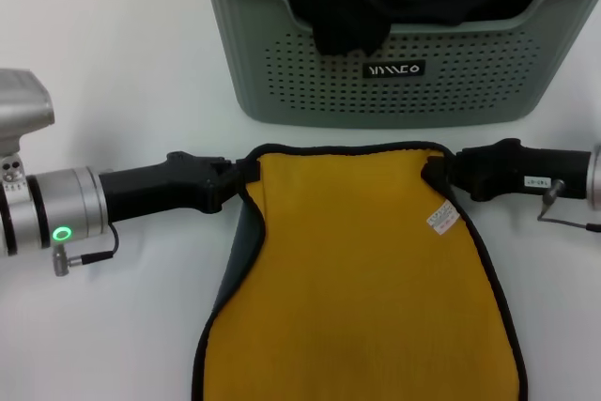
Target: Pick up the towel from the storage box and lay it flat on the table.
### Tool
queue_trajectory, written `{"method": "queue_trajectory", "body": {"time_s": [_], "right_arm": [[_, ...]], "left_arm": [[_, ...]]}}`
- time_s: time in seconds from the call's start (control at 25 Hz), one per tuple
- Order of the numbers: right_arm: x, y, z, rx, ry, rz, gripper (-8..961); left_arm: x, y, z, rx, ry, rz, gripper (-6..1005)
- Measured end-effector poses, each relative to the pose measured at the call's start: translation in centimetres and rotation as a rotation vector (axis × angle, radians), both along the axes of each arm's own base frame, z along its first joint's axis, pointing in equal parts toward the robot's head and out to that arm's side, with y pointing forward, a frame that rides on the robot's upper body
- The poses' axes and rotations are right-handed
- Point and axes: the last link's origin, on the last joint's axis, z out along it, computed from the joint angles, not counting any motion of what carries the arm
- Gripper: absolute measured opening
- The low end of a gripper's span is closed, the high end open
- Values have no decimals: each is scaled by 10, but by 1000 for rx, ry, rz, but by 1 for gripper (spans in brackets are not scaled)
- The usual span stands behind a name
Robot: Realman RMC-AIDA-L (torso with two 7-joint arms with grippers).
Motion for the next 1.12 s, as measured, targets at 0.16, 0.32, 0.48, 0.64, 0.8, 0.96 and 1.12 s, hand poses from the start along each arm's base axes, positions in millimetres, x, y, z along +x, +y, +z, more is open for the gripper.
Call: {"method": "queue_trajectory", "body": {"time_s": [0.16, 0.32, 0.48, 0.64, 0.8, 0.96, 1.12], "right_arm": [[-7, 4, -1, -10, -16, 8, 107], [-7, 4, 3, -23, -29, -5, 109], [0, 1, 5, -23, -39, -37, 111], [4, -2, 11, -3, -42, -39, 113], [7, -6, 19, 31, -49, -28, 348], [8, -12, 29, 37, -40, -31, 507], [2, -30, 43, 3, 8, 76, 626]], "left_arm": [[1, 4, 3, 14, 15, -12, 21], [-6, 9, 6, 50, 44, 27, 21], [-13, 14, 10, 66, 62, 86, 38], [-15, 17, 13, 76, 70, 100, 179], [-16, 19, 15, 83, 73, 115, 309], [-18, 18, 17, 85, 69, 129, 396], [-20, 8, 32, 120, 29, 113, 483]]}}
